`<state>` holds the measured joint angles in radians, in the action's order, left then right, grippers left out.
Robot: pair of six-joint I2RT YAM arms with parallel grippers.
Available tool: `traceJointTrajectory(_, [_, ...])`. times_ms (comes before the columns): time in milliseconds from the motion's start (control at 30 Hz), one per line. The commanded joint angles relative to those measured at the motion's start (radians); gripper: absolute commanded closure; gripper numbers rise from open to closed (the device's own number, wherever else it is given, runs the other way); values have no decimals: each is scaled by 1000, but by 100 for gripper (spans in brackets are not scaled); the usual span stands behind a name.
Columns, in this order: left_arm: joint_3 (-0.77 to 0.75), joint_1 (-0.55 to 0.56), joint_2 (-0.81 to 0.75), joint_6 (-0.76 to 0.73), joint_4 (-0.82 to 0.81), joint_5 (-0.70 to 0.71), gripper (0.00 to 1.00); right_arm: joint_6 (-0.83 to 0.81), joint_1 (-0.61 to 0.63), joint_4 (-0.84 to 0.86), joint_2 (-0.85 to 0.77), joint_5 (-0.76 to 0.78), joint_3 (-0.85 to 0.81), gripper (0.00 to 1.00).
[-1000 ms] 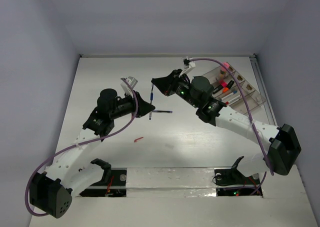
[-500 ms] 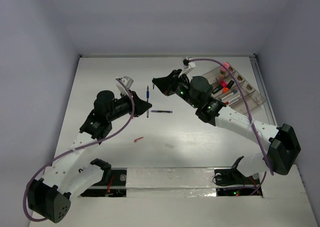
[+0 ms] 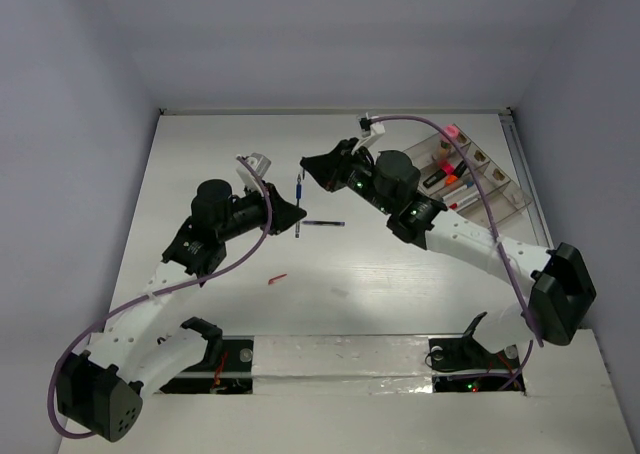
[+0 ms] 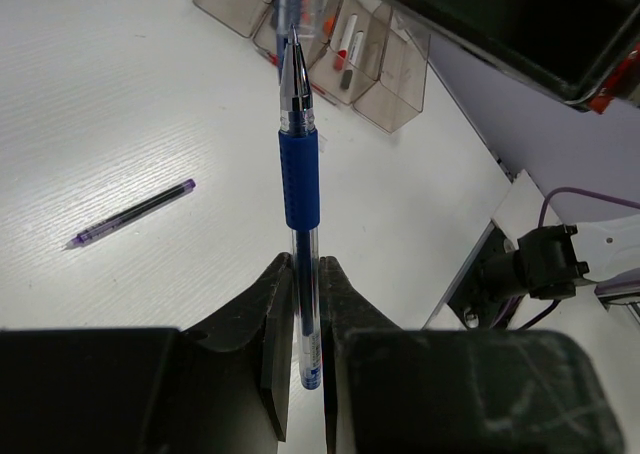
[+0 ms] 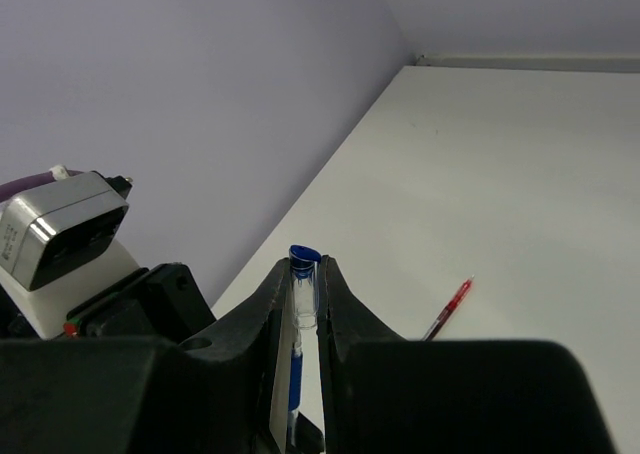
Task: Sort the stationery into containers
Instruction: Close the pen cap on the pen.
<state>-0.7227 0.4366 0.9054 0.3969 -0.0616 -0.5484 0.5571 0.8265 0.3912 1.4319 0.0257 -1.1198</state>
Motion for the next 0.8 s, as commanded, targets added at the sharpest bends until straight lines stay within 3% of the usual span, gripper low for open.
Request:
traceJointTrajectory(0, [-40,-6,-3,-16,-37,-28,100,-6,10,46,21,-18,-51,100])
traceJointTrajectory(233, [-40,-6,-2,-17,-35,-35,100,1,10,61,38,-64,-63,100])
traceJointTrajectory(767, [-29,-6,-7,-15,-24,-16,100,4,10,109,-14,5,-28,100])
